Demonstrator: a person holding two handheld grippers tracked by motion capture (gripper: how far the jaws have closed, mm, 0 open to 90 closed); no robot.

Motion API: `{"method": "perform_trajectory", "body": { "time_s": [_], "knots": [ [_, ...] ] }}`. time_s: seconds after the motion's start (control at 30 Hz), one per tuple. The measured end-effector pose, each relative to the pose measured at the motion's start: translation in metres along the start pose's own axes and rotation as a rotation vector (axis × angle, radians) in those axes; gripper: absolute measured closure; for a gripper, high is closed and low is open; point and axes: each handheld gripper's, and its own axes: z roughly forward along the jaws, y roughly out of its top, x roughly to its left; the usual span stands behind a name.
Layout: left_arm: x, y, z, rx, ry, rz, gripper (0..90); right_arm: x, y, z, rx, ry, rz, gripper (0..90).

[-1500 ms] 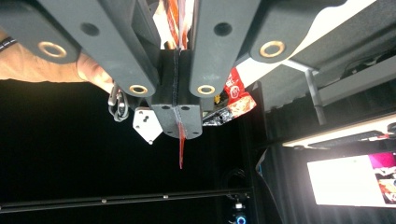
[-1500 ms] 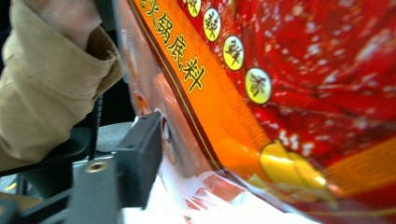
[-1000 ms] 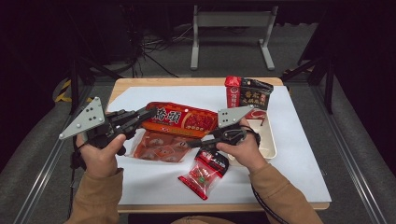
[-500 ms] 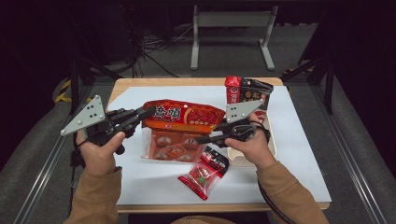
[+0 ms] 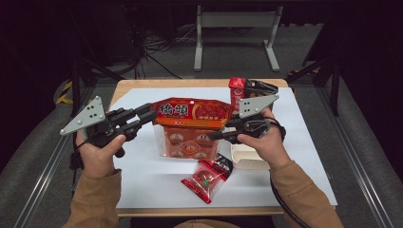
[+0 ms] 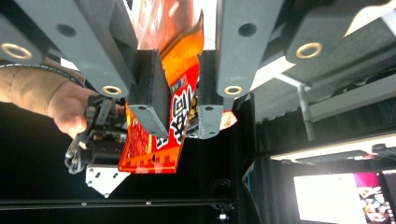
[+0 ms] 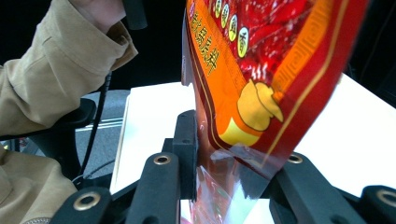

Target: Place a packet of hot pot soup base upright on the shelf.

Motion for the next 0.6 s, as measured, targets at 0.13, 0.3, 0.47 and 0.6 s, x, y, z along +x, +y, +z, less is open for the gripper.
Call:
{"method": "perform_trajectory", "body": {
  "time_s": [0.13, 0.3, 0.47, 0.6],
  "knots": [
    [0.004, -0.002, -0.001, 0.027, -0.002, -0.019, 67.0, -0.003, 0.002, -0.011, 0.005, -0.031, 0.007, 70.9],
    [0.007, -0.005, 0.0, 0.071, 0.004, -0.026, 61.4, -0.006, 0.006, -0.027, -0.003, -0.064, 0.015, 70.8],
    [0.01, -0.008, 0.001, 0.101, 0.007, -0.036, 58.3, -0.008, 0.01, -0.042, -0.009, -0.093, 0.023, 70.8],
    [0.013, -0.011, 0.002, 0.112, 0.011, -0.045, 57.7, -0.011, 0.012, -0.055, -0.013, -0.122, 0.028, 70.8]
  ]
}}
